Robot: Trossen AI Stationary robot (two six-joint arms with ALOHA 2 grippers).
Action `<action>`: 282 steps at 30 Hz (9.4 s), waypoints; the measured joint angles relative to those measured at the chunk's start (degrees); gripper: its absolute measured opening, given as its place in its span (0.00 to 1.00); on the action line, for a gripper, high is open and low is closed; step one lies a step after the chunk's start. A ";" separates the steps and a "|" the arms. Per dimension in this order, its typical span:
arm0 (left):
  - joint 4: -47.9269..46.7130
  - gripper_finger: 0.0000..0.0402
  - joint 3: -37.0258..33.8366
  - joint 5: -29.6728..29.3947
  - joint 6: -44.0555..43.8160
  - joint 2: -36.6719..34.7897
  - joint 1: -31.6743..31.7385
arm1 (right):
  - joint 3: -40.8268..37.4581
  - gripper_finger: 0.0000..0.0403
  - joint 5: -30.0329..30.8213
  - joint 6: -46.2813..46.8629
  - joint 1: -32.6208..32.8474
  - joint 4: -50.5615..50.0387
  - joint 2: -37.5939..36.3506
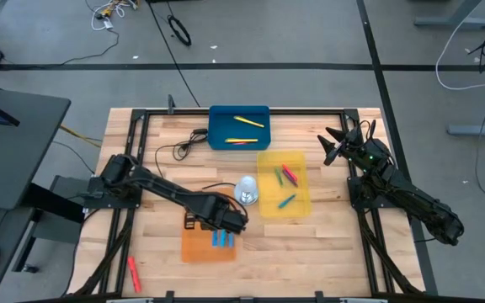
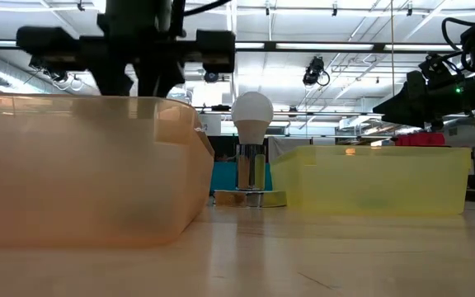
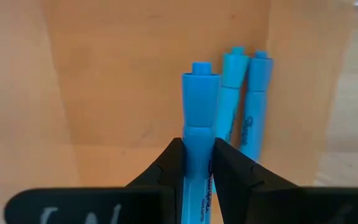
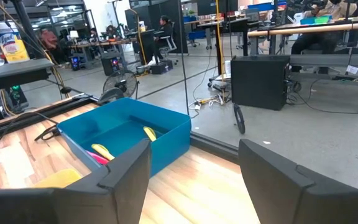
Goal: Pick & Place Markers
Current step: Put the blue highlighter pen into the orange bin, then put the pink highlighter pen into the orange bin
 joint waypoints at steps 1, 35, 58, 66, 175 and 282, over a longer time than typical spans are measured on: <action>1.07 0.16 -0.87 0.12 -0.22 -0.02 0.00 | 0.00 0.61 -0.01 0.00 0.00 0.02 -0.01; 15.19 0.42 -7.65 -0.95 0.03 4.54 -0.09 | 0.00 0.61 0.00 0.00 0.00 0.01 0.00; 5.50 0.59 -2.98 -1.54 -0.29 -2.25 -0.23 | 0.00 0.61 -0.02 0.00 0.00 0.01 0.00; -4.59 0.58 4.98 -4.34 1.44 -2.23 -0.24 | 0.00 0.61 -0.01 0.00 0.00 -0.01 -0.01; 14.97 0.58 -29.05 23.07 -30.06 -26.67 -28.24 | 0.00 0.61 -0.01 0.00 0.00 -0.01 -0.01; -13.19 0.14 -8.39 11.39 -23.81 -18.16 -35.70 | 0.00 0.61 -0.02 -0.02 0.00 0.01 0.00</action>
